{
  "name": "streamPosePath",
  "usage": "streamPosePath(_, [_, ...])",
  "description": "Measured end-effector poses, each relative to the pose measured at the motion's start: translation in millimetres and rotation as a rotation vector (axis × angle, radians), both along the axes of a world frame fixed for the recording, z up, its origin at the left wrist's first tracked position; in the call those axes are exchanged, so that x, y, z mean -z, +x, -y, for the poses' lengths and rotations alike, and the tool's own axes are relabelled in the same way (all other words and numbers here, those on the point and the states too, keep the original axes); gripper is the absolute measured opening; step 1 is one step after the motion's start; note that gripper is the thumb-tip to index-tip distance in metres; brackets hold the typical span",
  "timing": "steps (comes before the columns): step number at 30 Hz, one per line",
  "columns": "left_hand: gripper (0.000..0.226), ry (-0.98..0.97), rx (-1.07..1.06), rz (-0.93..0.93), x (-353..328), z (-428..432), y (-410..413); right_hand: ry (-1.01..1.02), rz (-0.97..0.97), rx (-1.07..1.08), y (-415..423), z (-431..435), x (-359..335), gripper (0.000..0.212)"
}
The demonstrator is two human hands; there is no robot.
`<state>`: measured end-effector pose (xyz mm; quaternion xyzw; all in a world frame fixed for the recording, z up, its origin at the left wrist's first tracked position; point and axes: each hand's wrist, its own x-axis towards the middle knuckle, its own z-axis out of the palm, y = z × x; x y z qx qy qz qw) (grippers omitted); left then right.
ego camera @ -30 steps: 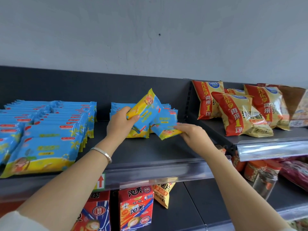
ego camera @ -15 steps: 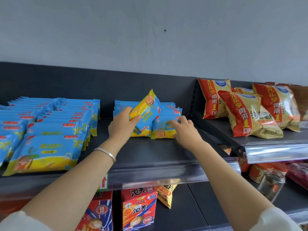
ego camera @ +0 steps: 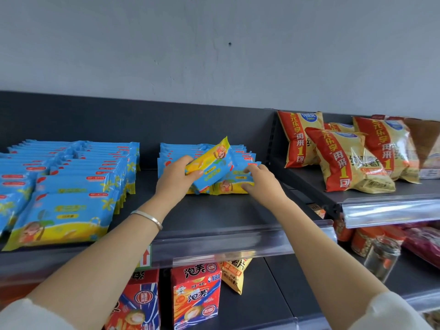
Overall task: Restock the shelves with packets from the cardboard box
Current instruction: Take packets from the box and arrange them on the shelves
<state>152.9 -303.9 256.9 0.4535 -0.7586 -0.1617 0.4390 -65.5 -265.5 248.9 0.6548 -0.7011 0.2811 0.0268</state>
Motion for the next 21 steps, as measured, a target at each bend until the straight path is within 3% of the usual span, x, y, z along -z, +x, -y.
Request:
streamPosePath(4, [0.010,0.031,0.138,-0.137,-7,-12,-8,-0.078,0.295,-0.085,7,-8,-6,0.043])
streamPosePath(7, [0.008,0.109,0.236,-0.183,-9,-18,-15,-0.067,0.638,-0.176,15,-14,-8,0.023])
streamPosePath(11, [0.015,0.275,0.380,-0.059,-7,-26,-24,-0.077,1.199,-0.355,23,-24,-9,0.012])
streamPosePath(12, [0.022,0.281,0.394,0.010,-6,-27,-26,-0.106,1.199,-0.376,22,-26,-13,0.012])
streamPosePath(16, [0.027,0.148,0.301,0.172,-1,-27,-24,-0.194,0.859,-0.339,4,-35,-36,0.017])
streamPosePath(19, [0.025,0.089,0.209,0.083,-2,-24,-21,-0.001,0.562,-0.342,-18,-42,-49,0.029])
streamPosePath(21, [0.023,0.083,0.207,0.032,-5,-25,-22,0.218,0.239,-0.290,-22,-38,-50,0.041])
